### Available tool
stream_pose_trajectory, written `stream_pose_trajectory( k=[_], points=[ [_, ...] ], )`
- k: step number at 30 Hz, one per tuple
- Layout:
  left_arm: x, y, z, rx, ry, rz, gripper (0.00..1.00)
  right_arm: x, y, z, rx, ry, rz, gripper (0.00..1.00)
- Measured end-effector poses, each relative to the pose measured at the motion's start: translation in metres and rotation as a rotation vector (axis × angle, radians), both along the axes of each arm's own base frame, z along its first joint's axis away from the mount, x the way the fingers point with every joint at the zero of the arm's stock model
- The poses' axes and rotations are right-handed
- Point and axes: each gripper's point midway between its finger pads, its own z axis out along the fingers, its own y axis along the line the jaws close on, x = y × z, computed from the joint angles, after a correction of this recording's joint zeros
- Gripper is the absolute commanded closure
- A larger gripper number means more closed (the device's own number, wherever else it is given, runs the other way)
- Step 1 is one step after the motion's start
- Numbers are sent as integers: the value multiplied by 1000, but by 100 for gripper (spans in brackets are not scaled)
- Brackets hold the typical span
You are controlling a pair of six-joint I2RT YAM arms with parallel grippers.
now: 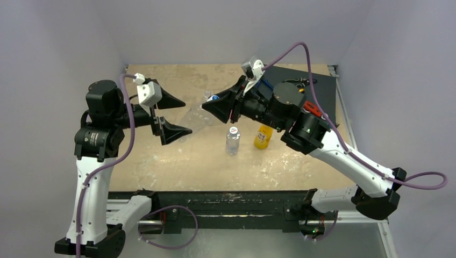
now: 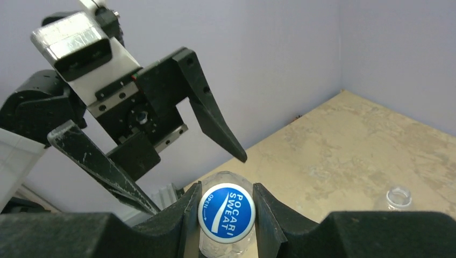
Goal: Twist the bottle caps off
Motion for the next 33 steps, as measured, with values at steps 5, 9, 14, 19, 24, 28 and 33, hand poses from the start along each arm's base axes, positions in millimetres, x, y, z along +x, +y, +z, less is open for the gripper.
stream_pose_trajectory(
  k=[5,9,14,19,24,28,33],
  points=[
    [-13,-4,-14,-13,59,-57,2,-5,4,10,48,-3,36,76],
    [-23,-4,-23,-14,102,-83,3,-9,6,18,77,-15,54,76],
    [-32,-4,-33,-7,117,-91,18,-11,14,14,76,-6,90,77],
    [-31,-4,-40,-4,128,-89,33,-9,23,10,82,10,105,77],
    [-29,-4,-52,-4,159,-94,30,-6,31,3,70,22,112,79],
    [-29,-4,-61,1,184,-95,7,-2,38,-5,54,37,112,80],
    [-28,-4,-63,-10,185,-89,2,0,46,-10,55,51,118,82]
  ],
)
